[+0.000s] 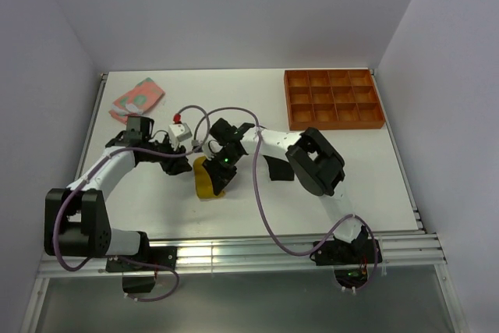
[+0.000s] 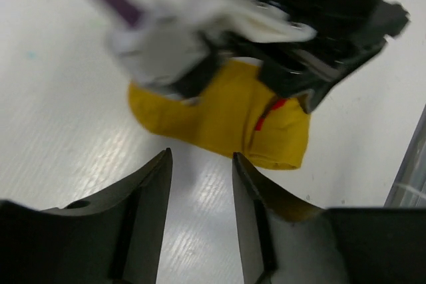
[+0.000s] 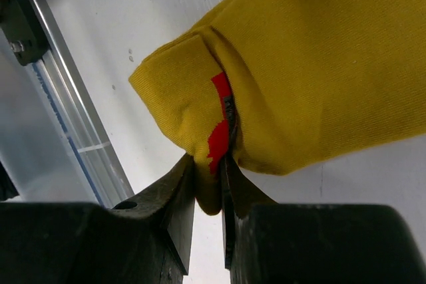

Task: Roll the socks
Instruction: Roll the sock at the center of the board.

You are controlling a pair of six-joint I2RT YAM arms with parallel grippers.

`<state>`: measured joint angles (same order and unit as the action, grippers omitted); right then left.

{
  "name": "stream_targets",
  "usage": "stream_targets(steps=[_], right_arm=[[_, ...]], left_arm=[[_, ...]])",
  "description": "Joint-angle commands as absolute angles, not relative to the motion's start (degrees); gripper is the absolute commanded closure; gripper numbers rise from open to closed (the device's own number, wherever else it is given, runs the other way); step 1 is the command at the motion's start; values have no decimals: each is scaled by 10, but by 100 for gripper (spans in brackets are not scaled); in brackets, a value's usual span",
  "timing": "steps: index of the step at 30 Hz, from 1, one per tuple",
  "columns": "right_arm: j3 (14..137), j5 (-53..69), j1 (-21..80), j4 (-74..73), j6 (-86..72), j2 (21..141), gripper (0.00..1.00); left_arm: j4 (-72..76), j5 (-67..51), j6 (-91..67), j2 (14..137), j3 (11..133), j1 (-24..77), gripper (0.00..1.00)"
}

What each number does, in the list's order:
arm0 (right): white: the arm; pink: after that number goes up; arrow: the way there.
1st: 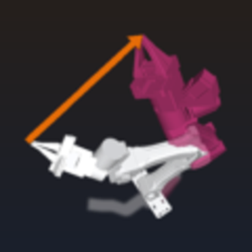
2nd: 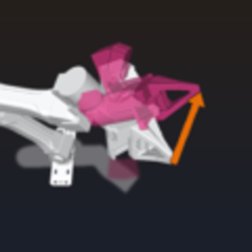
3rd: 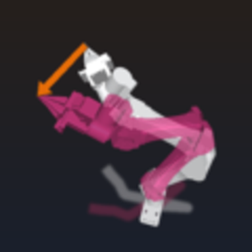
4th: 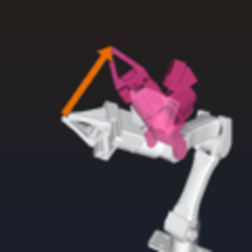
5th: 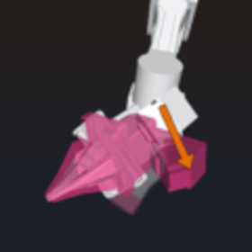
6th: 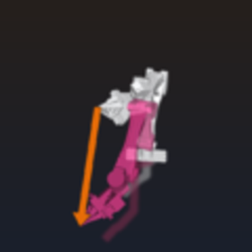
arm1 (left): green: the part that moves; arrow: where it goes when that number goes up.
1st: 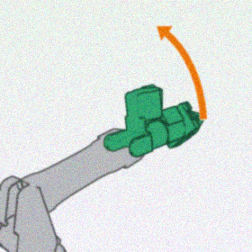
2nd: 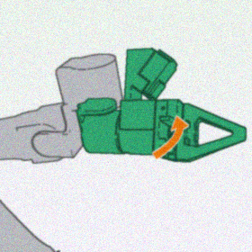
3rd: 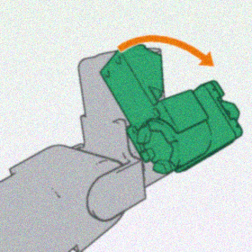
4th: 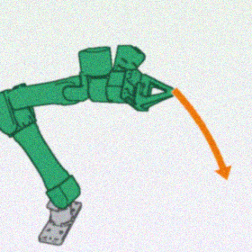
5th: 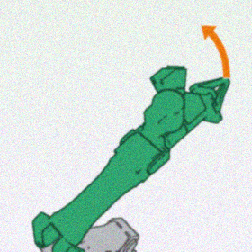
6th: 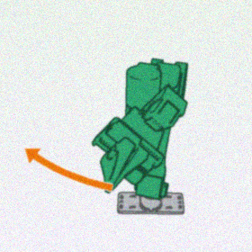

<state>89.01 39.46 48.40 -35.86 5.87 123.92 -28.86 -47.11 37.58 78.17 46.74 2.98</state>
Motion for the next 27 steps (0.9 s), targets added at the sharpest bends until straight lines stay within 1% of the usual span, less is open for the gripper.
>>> stream_targets(steps=[1, 7, 13, 24, 27], right_arm=[[905, 376, 475, -405, 76, 1272, 82], [906, 379, 472, -401, 69, 1280, 82], [901, 379, 470, -390, 65, 1281, 82], [889, 384, 471, -372, 56, 1286, 83], [891, 385, 470, -371, 54, 1288, 83]], left_arm=[[-296, -440, 441, 752, 448, 82, 51], [-315, -421, 462, 737, 432, 142, 45], [-291, -378, 471, 707, 387, 206, 44], [-230, -366, 458, 692, 352, 252, 41], [-216, -360, 454, 696, 348, 259, 39]])
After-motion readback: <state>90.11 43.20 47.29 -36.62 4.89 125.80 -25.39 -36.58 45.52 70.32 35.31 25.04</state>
